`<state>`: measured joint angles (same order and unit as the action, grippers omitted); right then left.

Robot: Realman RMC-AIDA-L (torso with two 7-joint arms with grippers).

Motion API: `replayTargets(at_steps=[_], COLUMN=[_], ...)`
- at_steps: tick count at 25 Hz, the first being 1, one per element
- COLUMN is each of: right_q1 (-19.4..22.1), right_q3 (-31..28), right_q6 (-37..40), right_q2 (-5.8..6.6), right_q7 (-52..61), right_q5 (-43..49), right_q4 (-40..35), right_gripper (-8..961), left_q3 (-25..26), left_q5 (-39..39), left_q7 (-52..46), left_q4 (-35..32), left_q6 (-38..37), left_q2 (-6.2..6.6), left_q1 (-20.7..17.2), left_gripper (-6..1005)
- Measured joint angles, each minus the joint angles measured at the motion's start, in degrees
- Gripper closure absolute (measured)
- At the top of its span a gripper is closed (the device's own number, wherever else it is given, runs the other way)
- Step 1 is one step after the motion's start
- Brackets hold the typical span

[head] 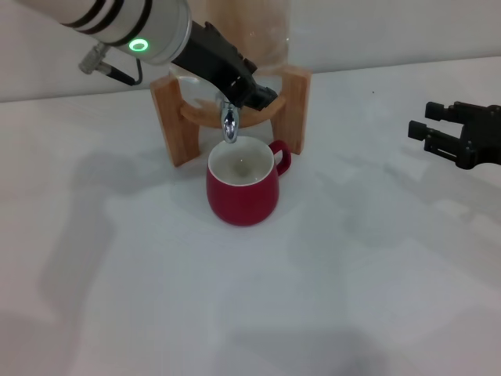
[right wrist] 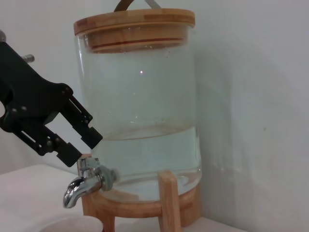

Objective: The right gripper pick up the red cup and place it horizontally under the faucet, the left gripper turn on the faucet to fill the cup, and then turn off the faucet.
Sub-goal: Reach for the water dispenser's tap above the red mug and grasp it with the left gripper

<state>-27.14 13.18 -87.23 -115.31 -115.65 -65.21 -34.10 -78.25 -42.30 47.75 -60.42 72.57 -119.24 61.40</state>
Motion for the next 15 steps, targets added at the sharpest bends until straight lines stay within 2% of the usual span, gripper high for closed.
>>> replayTargets(at_steps=[15], right_q1=[0.07], right_q3=[-0.09], right_q6=[0.04], right_q2=[0.00], right_q7=[-0.11], right_q5=[0.00], right_q4=[0.09], right_gripper=[484], left_q3=[-0.15], left_q5=[-0.49], left_q7=[0.48], left_q4=[0.62], left_q6=[-0.40], left_q2=[-0.06], left_q1=[0.13], left_gripper=[496])
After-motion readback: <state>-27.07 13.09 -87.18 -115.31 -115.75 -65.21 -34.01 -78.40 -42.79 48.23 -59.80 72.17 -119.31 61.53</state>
